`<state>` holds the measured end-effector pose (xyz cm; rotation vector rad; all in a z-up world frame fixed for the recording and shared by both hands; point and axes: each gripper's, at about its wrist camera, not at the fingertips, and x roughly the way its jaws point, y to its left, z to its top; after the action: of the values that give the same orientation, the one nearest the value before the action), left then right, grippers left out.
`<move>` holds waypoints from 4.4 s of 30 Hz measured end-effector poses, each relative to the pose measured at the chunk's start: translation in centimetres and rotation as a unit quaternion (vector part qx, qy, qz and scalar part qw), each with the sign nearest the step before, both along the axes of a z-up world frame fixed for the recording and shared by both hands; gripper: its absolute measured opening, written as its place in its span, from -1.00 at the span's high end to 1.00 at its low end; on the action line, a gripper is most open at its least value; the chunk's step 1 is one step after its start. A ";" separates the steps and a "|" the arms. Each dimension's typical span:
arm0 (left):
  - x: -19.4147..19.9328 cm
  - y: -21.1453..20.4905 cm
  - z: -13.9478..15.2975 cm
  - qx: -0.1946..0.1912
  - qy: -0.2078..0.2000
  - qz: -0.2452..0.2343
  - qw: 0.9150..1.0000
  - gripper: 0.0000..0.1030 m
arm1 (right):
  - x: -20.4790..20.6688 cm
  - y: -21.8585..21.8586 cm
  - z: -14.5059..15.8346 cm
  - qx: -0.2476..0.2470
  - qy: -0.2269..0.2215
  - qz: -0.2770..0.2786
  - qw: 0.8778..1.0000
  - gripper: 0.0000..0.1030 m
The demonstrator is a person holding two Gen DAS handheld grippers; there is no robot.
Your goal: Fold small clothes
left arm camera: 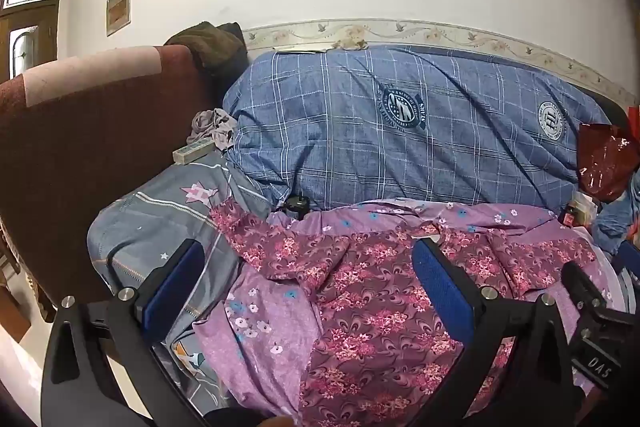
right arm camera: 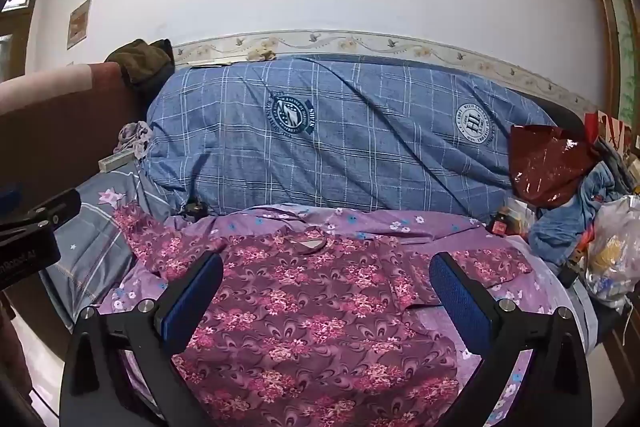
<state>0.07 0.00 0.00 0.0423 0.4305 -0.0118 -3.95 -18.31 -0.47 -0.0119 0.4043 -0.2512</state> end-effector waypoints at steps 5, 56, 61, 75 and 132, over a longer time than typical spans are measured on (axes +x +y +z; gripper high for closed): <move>-0.3 -0.7 -1.3 0.012 -0.009 0.005 1.000 -1.00 | 0.0 0.8 -0.3 0.007 -0.005 -0.001 1.000 -1.00; 0.4 -4.9 -1.8 0.038 0.014 -0.048 0.998 -1.00 | 1.2 -1.8 -1.2 0.001 0.032 -0.050 0.998 -1.00; 0.5 -5.0 -1.9 0.039 0.015 -0.049 0.998 -1.00 | 1.3 -1.8 -1.3 0.001 0.034 -0.050 0.998 -1.00; 1.1 -5.7 -2.4 0.043 0.022 -0.056 0.997 -1.00 | 1.9 -2.3 -2.0 0.002 0.044 -0.055 0.998 -1.00; 26.5 -8.2 -18.1 -0.061 0.124 0.040 0.990 -1.00 | 12.8 -49.3 -20.2 0.479 -0.010 -0.223 0.849 0.78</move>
<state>26.58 -8.17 -18.11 -0.0985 0.6785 0.0353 8.87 -67.62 -20.62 1.0854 0.4740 -0.4865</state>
